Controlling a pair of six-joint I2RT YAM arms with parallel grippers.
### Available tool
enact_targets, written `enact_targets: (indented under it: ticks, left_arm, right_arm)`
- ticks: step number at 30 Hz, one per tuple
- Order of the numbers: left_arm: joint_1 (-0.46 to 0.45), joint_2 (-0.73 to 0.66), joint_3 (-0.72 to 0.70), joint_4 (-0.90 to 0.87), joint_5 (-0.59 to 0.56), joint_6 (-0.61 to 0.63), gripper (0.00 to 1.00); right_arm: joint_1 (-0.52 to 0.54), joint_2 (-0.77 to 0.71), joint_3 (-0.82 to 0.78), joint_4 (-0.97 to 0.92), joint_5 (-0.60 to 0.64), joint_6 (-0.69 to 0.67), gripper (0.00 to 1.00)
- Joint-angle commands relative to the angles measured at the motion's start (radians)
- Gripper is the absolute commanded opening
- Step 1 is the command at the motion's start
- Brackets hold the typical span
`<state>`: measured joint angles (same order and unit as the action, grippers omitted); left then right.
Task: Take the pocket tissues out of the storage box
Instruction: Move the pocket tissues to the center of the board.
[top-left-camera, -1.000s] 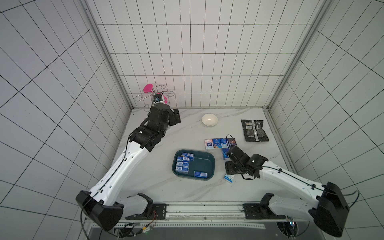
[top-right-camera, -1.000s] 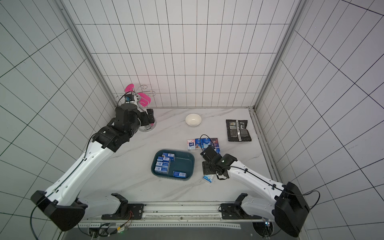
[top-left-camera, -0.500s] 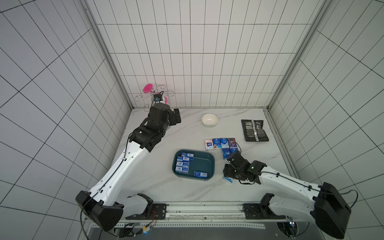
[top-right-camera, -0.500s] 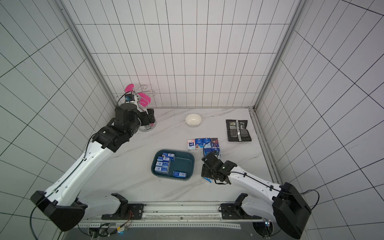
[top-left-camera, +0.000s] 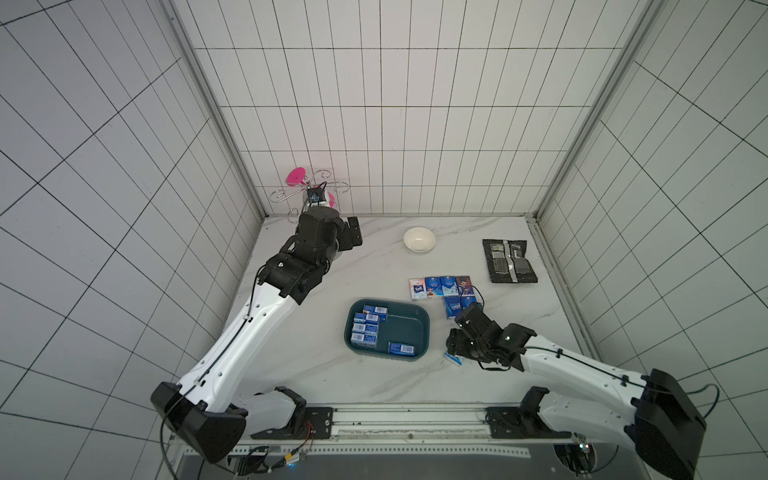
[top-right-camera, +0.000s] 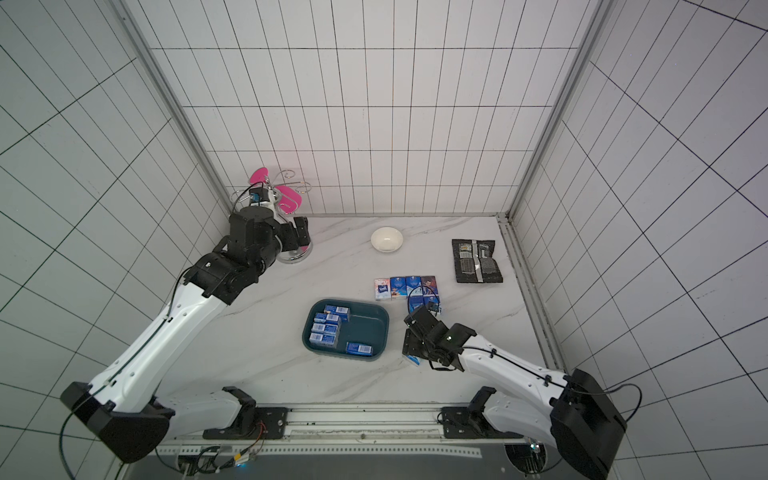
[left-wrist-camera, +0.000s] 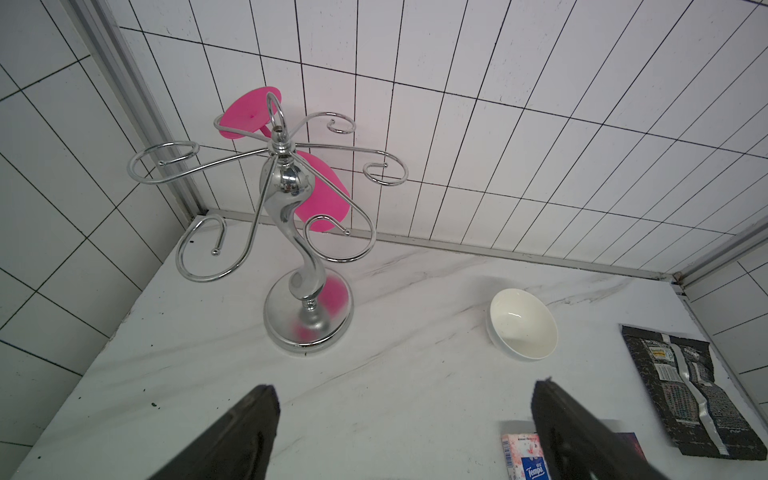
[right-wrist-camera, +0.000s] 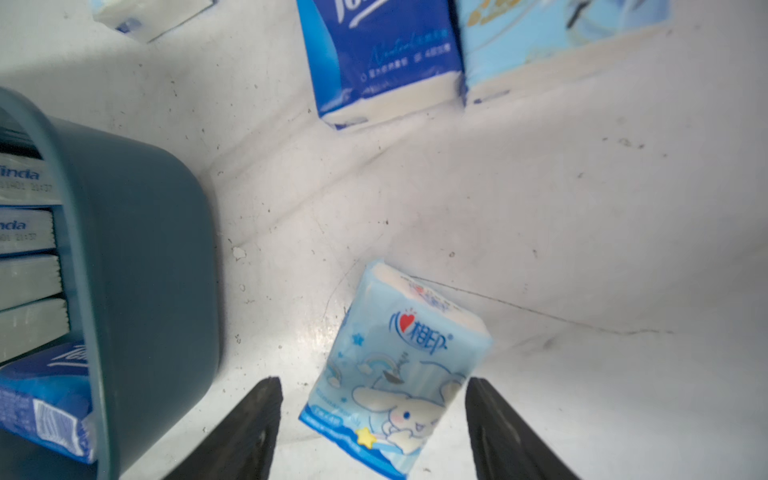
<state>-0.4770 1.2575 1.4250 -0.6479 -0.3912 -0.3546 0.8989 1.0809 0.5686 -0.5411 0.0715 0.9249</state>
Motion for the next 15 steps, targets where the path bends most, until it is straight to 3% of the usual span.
enact_targets:
  ticks: [1,8,15]
  left_arm:
    - [-0.003,-0.010,0.033,0.013,0.008,-0.001,0.98]
    - [-0.006,-0.010,0.031,0.015,0.009,0.002,0.98]
    - [-0.008,-0.010,0.029,0.017,0.013,0.002,0.98]
  right_arm:
    - [0.008,-0.044,0.059,-0.110,0.042,-0.006,0.73]
    - [0.009,-0.118,-0.037,-0.057,-0.012,0.102,0.74]
    - [0.013,-0.048,-0.038,0.015,-0.024,0.127,0.74]
